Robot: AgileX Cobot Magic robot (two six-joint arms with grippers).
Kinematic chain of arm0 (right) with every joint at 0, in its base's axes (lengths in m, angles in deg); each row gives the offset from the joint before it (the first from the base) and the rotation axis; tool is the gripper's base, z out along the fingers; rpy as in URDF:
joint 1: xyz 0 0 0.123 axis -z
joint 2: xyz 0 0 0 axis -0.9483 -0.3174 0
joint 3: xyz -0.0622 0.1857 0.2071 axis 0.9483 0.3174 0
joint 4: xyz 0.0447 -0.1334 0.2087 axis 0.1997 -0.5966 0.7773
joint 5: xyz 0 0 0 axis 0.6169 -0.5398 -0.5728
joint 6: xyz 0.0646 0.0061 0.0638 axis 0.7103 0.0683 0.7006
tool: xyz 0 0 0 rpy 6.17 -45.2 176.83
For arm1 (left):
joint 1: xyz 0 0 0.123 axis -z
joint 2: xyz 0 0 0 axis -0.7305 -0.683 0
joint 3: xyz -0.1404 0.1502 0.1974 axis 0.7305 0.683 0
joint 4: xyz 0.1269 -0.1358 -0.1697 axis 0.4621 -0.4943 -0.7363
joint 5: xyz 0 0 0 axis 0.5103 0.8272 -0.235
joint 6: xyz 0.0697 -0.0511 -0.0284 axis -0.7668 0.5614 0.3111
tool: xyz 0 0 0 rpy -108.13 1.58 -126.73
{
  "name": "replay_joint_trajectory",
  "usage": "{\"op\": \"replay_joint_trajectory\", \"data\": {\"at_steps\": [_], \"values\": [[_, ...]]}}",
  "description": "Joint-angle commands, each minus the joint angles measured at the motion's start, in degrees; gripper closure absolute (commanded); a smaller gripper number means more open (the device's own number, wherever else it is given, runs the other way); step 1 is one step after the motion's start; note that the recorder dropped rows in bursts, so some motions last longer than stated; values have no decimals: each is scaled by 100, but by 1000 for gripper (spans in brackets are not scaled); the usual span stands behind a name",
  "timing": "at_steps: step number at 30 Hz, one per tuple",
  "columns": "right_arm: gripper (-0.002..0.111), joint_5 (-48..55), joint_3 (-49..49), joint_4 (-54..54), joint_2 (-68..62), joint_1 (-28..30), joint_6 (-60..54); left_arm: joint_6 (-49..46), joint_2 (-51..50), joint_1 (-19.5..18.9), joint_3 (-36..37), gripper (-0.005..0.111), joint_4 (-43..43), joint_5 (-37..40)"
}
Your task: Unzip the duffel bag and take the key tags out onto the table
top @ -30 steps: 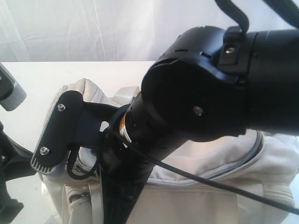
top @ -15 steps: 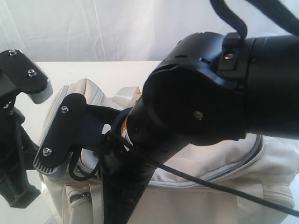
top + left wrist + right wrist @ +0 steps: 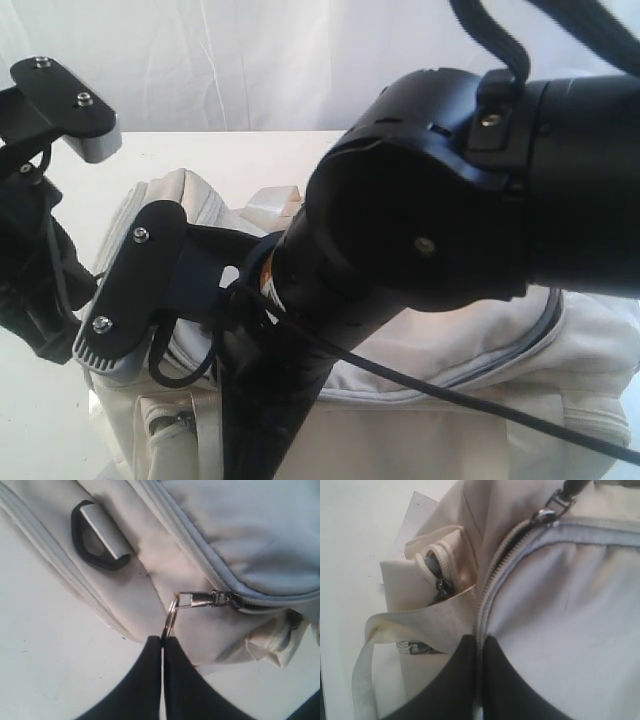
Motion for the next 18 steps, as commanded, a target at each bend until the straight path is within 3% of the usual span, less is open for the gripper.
{"op": "replay_joint_trajectory", "data": {"at_steps": [1,12,18], "values": [[108,144,25,0,4,-14,29,-394,-53,-278,-37,107,-14,-184],[108,169,25,35,4,-14,53,-550,-632,-778,-37,107,-24,-1234],[108,217,25,35,4,-14,53,-562,-743,-803,-37,107,-24,-1975]]}}
